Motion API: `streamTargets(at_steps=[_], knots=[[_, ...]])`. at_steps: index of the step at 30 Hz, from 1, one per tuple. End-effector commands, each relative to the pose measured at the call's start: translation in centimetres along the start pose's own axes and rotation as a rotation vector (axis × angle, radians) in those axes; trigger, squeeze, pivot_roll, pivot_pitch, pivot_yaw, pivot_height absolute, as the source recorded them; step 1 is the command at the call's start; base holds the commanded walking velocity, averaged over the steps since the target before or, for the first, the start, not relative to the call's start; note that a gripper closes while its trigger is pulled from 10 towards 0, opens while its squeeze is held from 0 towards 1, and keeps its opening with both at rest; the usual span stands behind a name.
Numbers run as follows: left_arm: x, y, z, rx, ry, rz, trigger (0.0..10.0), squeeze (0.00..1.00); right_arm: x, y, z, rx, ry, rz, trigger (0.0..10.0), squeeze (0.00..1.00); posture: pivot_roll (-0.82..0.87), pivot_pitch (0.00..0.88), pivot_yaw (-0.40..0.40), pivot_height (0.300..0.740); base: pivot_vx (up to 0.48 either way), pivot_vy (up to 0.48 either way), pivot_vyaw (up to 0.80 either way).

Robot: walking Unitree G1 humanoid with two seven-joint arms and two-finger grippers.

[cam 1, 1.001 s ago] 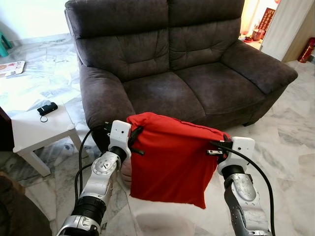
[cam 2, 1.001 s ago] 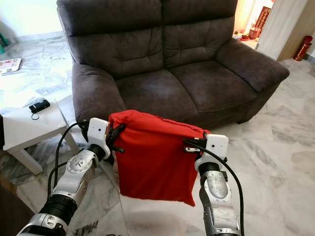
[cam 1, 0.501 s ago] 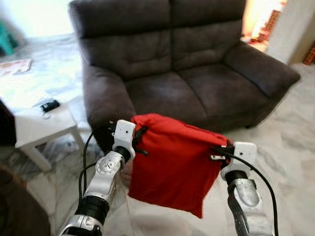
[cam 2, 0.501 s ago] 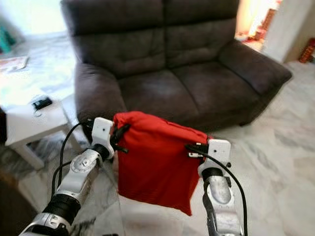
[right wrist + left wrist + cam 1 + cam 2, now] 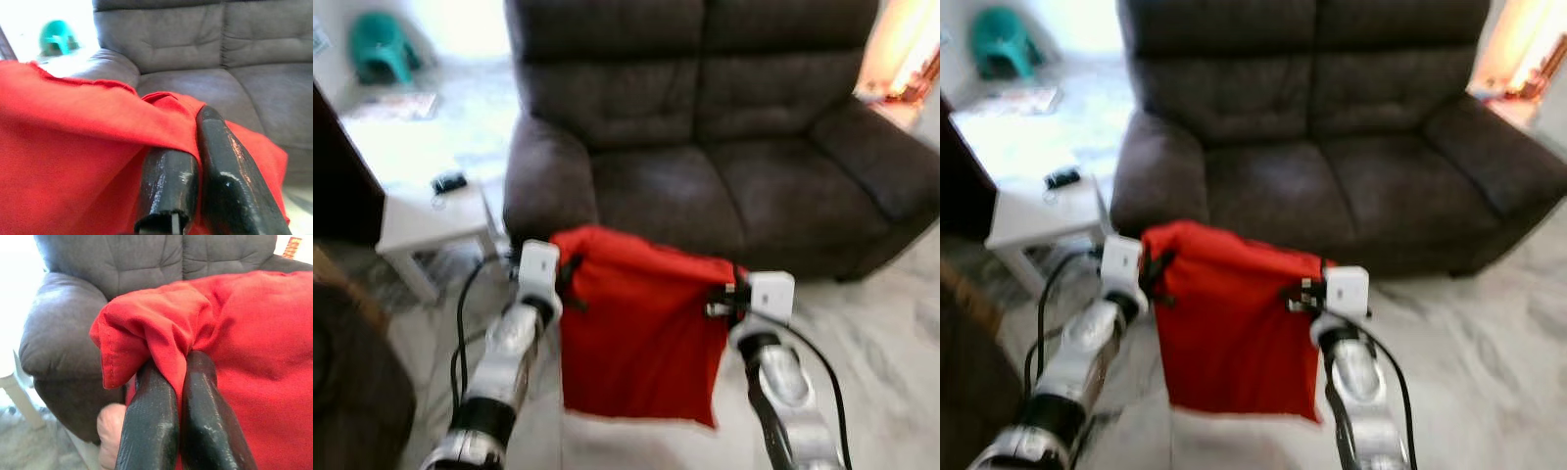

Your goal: Move the pillow to the sofa from floor

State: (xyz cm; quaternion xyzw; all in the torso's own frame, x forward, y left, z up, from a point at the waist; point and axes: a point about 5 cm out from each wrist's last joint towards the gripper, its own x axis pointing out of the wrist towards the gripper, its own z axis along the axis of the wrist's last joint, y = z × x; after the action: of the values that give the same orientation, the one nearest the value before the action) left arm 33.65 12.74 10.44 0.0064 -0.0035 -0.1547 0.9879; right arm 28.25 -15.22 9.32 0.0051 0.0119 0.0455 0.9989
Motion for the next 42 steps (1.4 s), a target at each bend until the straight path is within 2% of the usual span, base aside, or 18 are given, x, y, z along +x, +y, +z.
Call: streamTargets(at_steps=[1,14,19,42], knots=[[0.76,-0.64,2.06,0.014,-0.09,-0.023,10.0,0.0,0.1,-0.29,1.18,0.001,-0.052,0.003,10.0,0.0,-0.05,0.0,-0.034,0.74,0.0,-0.311,0.0],[0.57,-0.12,2.08,0.028,-0.085,-0.015,10.0,0.0,0.3,-0.42,1.13,0.008,-0.047,-0.011,10.0,0.0,-0.04,0.0,-0.022,0.74,0.0,-0.311,0.0],[0.65,-0.22,2.18,0.027,-0.089,-0.015,10.0,0.0,0.14,-0.15,1.03,-0.024,-0.044,0.012,10.0,0.0,-0.04,0.0,-0.025,0.74,0.0,-0.311,0.19],[0.32,-0.3,1.79,0.018,-0.082,-0.008,10.0,0.0,0.25,-0.29,1.09,-0.012,-0.039,0.018,10.0,0.0,-0.05,0.0,-0.035,0.74,0.0,-0.312,0.06]])
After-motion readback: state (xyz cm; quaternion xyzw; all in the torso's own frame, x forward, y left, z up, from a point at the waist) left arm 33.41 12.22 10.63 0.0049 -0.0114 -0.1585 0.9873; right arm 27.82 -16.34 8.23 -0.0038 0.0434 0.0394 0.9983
